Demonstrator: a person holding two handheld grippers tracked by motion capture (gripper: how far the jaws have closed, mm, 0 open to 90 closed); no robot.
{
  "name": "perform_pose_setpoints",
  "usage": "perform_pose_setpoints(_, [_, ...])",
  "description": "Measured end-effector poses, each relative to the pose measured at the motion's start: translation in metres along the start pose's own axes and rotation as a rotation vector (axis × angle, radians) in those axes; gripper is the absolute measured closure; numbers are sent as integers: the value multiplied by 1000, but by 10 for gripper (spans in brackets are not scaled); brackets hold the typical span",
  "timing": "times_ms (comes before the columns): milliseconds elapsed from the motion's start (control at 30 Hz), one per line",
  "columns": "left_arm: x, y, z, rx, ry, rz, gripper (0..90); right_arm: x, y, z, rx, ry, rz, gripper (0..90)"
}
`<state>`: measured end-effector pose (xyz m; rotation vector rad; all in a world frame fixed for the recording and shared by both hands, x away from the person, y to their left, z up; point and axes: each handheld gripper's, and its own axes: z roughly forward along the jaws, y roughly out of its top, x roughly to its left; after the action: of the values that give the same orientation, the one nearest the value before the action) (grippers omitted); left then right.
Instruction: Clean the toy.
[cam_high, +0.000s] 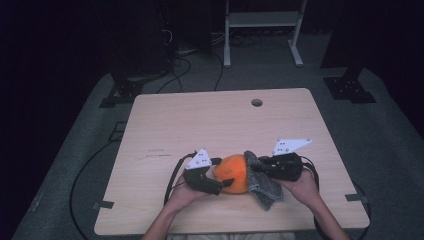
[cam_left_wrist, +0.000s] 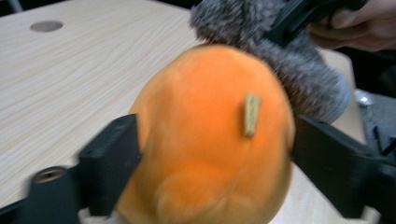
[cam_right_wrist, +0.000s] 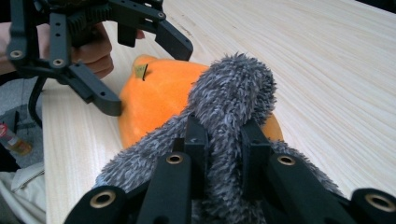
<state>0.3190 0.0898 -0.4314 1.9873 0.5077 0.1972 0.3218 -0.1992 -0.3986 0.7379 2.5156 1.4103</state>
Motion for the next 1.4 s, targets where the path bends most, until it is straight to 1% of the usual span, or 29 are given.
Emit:
perform_pose_setpoints(33, [1, -2, 2, 10, 2, -8, 111, -1, -1, 0, -3, 0, 4, 763])
perform_pose_setpoints(100, [2, -5, 7, 17, -10, -23, 109, -4, -3, -1, -6, 0, 19, 763])
perform_pose_setpoints(167, [1, -6, 8, 17, -14, -10, 141, -5, -3, -1, -7, 1, 23, 763])
perform_pose_setpoints(200, [0, -6, 7, 13, -2, 8, 194, -4, -3, -1, -6, 1, 21, 763])
perform_pose_setpoints(233, [-1, -6, 6, 11, 6, 15, 250, -2, -2, -1, -8, 4, 20, 763])
perform_pose_setpoints(267, [-2, -6, 5, 7, 11, 13, 301, 0, 0, -2, -13, 8, 12, 763])
perform_pose_setpoints(300, [-3, -5, 4, -3, 12, 6, 330, 4, 2, -2, -14, 9, -2, 763])
perform_pose_setpoints(333, [-2, -4, 2, -5, 6, 2, 358, 8, 5, -1, -21, 13, -15, 762])
perform_pose_setpoints(367, [-2, -2, 0, -12, -13, -8, 375, 11, 7, -2, -27, 16, -25, 762])
perform_pose_setpoints(433, [2, 0, -9, -49, -49, -36, 392, 17, 12, -4, -51, 33, -44, 762])
perform_pose_setpoints(500, [5, 2, -14, -63, -68, -51, 398, 19, 15, -7, -78, 48, -42, 763])
perform_pose_setpoints(533, [6, 2, -16, -60, -62, -52, 399, 18, 15, -8, -84, 56, -35, 763])
perform_pose_setpoints(567, [8, 1, -16, -52, -57, -58, 399, 16, 14, -7, -79, 54, -30, 763])
perform_pose_setpoints(633, [9, -2, -13, -21, -47, -59, 399, 11, 9, -1, -42, 39, -16, 763])
perform_pose_setpoints(700, [11, -5, -13, -20, -49, -70, 398, 3, -2, 7, 4, 19, -2, 763])
perform_pose_setpoints(767, [12, -4, -13, -18, -41, -78, 394, -6, -12, 8, -2, 25, 46, 763])
perform_pose_setpoints(800, [13, -4, -13, -19, -40, -85, 391, -10, -16, 7, 4, 12, 64, 763])
perform_pose_setpoints(833, [13, -4, -12, -19, -39, -88, 389, -12, -20, 6, 15, -1, 73, 763])
perform_pose_setpoints(867, [12, -3, -11, -16, -35, -85, 386, -13, -22, 5, 18, -2, 76, 763])
perform_pose_setpoints(967, [9, -2, -7, -10, -24, -64, 374, -5, -16, 2, 12, -10, 43, 763])
perform_pose_setpoints(1033, [8, -2, -5, -14, -16, -70, 372, 4, -5, 0, -13, 16, 4, 763])
perform_pose_setpoints(1100, [6, -1, -3, -13, -9, -64, 372, 16, 7, 0, -33, 38, -38, 763])
perform_pose_setpoints(1133, [5, -1, -3, -11, -6, -54, 372, 21, 12, 1, -37, 47, -57, 763])
perform_pose_setpoints(1167, [4, -1, -4, -9, -4, -47, 372, 25, 16, 3, -35, 44, -79, 763])
perform_pose_setpoints(1200, [4, -2, -4, -7, -3, -46, 372, 26, 18, 5, -21, 33, -90, 763])
perform_pose_setpoints(1233, [5, -3, -5, -10, -4, -52, 373, 25, 17, 7, -8, 25, -91, 763])
perform_pose_setpoints(1267, [6, -3, -6, -9, -7, -59, 374, 21, 15, 9, 2, 22, -79, 763])
perform_pose_setpoints(1333, [8, -5, -6, -12, -5, -72, 373, 11, 7, 10, 10, 17, -39, 764])
perform_pose_setpoints(1400, [9, -5, -6, -12, -5, -76, 372, 1, -2, 9, 21, -2, 2, 763])
